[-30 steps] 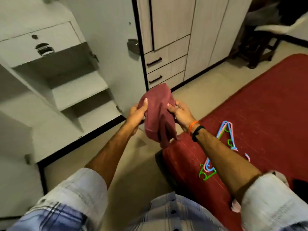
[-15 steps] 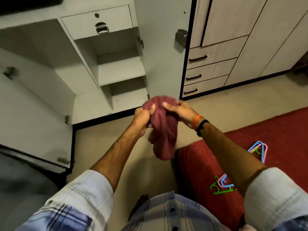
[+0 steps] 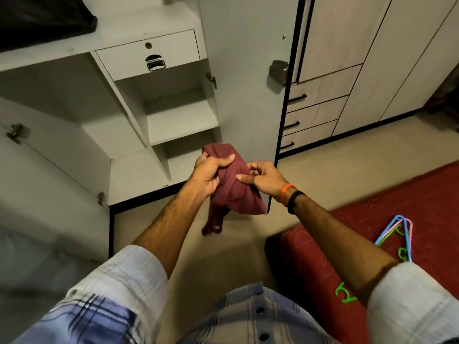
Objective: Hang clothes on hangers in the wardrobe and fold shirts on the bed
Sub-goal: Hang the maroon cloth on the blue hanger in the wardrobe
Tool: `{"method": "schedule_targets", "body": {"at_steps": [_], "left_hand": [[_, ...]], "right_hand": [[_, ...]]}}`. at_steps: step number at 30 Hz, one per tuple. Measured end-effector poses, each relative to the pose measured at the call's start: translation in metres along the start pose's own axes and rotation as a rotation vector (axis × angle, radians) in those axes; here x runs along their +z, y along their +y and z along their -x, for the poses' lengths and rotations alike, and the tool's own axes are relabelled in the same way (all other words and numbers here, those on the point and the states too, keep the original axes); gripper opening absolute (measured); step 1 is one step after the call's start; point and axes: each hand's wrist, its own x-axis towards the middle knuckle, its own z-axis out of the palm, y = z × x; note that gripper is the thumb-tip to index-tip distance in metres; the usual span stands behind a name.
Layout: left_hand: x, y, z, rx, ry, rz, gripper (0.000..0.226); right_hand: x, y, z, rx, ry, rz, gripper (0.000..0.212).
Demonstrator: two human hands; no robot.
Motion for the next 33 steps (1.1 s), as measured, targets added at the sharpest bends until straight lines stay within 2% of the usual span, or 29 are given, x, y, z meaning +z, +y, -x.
{"method": "schedule_targets", "body": {"at_steps": [1, 3, 5, 8, 10, 12, 15, 17, 20, 22, 24, 28, 32, 33], "left_hand": [[-0.004, 0.001, -0.002, -0.015, -0.006, -0.025, 0.043], [-0.013, 0.002, -0.004, -0.077, -0.026, -0.163, 0.03], [-0.023, 0.0, -0.002, -0.174, -0.047, -0.316, 0.013], [-0.032, -0.009, -0.006, -0.198, -0.019, -0.352, 0.014], [-0.03, -0.012, -0.008, -0.152, 0.026, -0.293, 0.015], [-0.024, -0.014, -0.012, -0.117, 0.101, -0.277, 0.025], [-0.017, -0.019, -0.016, -0.119, 0.183, -0.299, 0.037], [-0.013, -0.02, -0.016, -0.15, 0.162, -0.214, 0.035], [-0.007, -0.019, -0.014, -0.197, 0.163, -0.1, 0.024], [-0.003, -0.021, -0.014, -0.207, 0.203, -0.059, 0.013], [0.0, -0.021, -0.012, -0.225, 0.216, -0.045, 0.009], [-0.001, -0.02, -0.009, -0.268, 0.204, 0.031, 0.017], [-0.002, -0.018, -0.005, -0.283, 0.21, 0.06, 0.022], [-0.001, -0.018, -0.004, -0.282, 0.207, 0.085, 0.021]], "right_hand": [[0.003, 0.002, -0.006, -0.034, 0.062, 0.03, 0.003], [0.004, 0.007, -0.017, -0.03, 0.169, 0.07, 0.016], [0.003, 0.006, -0.022, -0.006, 0.239, 0.015, 0.011], [0.004, 0.004, -0.022, 0.023, 0.289, -0.007, 0.027], [0.007, 0.0, -0.016, -0.029, 0.353, 0.107, 0.032], [0.008, -0.004, -0.011, -0.141, 0.396, 0.249, 0.03], [0.008, -0.01, -0.003, -0.231, 0.296, 0.276, 0.019], [0.006, -0.015, 0.005, -0.221, 0.2, 0.239, 0.014], [0.0, -0.021, 0.016, -0.185, 0.08, 0.271, 0.049], [0.0, -0.022, 0.018, -0.175, 0.03, 0.315, 0.062], [0.002, -0.021, 0.017, -0.186, 0.024, 0.333, 0.061], [0.002, -0.023, 0.01, -0.143, 0.005, 0.254, 0.045], [0.008, -0.028, 0.011, -0.119, -0.069, 0.332, 0.066], [0.011, -0.027, 0.01, -0.131, -0.052, 0.375, 0.065]]}}
